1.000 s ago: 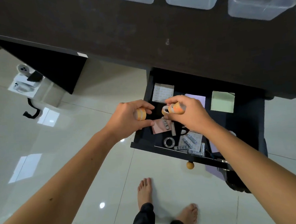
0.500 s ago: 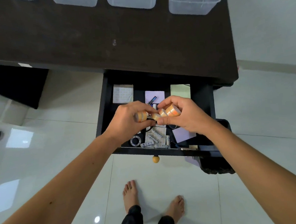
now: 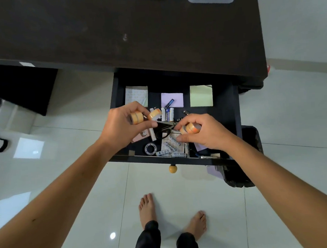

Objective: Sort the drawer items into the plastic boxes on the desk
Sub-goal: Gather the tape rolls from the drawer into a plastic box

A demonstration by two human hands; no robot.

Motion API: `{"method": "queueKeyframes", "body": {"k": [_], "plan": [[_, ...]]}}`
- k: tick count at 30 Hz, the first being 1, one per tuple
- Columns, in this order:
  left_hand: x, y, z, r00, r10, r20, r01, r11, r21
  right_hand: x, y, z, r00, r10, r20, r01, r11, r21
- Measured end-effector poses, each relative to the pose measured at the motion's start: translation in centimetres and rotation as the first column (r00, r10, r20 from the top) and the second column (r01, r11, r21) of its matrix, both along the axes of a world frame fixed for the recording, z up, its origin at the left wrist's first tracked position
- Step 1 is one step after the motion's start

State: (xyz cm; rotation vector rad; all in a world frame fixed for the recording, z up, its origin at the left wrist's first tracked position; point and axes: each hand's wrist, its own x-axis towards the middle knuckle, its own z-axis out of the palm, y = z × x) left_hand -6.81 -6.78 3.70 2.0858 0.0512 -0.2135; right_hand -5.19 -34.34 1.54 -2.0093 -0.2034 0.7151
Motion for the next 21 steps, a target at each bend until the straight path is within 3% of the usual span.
{"method": "queueKeyframes", "body": {"k": [9,21], "plan": [[-0.2,2.5,0.3,0.996,0.086,-0.015,-0.087,0.993,-0.078,0.1,5.4,-2.6,0.963,0.251,0.099,-0.242,0.965,-0.100],[-0.3,3.8,-0.3,0.996,0.091,-0.013,-0.092,0.969,-0.228,0.6,9.5,-4.2,0.795,0.533,0.291,-0.419,0.829,-0.371]]}}
